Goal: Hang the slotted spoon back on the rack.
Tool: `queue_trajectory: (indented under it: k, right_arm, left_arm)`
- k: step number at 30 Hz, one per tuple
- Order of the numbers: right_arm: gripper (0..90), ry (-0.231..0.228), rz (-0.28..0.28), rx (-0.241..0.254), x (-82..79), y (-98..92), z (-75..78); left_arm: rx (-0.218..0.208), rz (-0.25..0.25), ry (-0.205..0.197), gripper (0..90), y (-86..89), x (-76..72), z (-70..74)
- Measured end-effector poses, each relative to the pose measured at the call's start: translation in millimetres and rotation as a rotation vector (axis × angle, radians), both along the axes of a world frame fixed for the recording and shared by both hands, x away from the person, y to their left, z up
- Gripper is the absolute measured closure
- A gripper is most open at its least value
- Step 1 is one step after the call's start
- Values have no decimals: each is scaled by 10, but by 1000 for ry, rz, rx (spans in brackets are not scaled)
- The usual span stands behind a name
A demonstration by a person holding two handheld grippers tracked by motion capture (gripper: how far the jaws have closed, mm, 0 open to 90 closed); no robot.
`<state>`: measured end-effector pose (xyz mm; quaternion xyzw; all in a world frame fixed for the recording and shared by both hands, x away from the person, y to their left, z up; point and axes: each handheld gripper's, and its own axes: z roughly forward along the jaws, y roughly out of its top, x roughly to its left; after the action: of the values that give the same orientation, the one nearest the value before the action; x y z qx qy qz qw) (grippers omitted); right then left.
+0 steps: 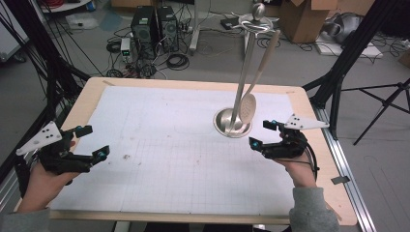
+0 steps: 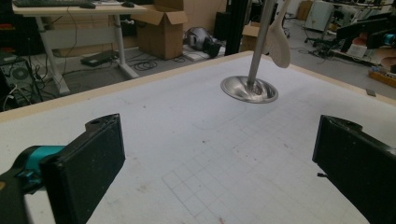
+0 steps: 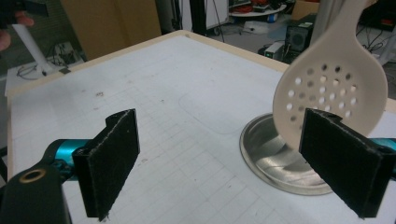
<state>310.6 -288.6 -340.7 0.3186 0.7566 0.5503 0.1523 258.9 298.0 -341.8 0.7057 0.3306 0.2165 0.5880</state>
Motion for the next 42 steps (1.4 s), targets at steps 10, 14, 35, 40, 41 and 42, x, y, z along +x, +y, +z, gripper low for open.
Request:
queue_trajectory:
  k: [10,14,35,40,41,42]
  right_arm:
    - [111,-1,-50,51,-41,-211,-191]
    - [111,-21,-74,62,-90,-309,-257]
    - [110,-49,-185,60,-219,-464,-554]
    - [111,-53,-196,75,-253,-498,-577]
    - [111,-52,-199,70,-253,-503,-587]
    - [111,-43,-212,63,-253,-504,-607]
  left_arm:
    - [-5,1,9,27,29,33,-95]
    - [-6,4,10,27,49,36,-132]
    - [-17,9,22,27,109,54,-341]
    - [-13,21,24,27,147,48,-379]
    - [-13,26,26,27,161,43,-385]
    - [-10,28,26,27,174,41,-389]
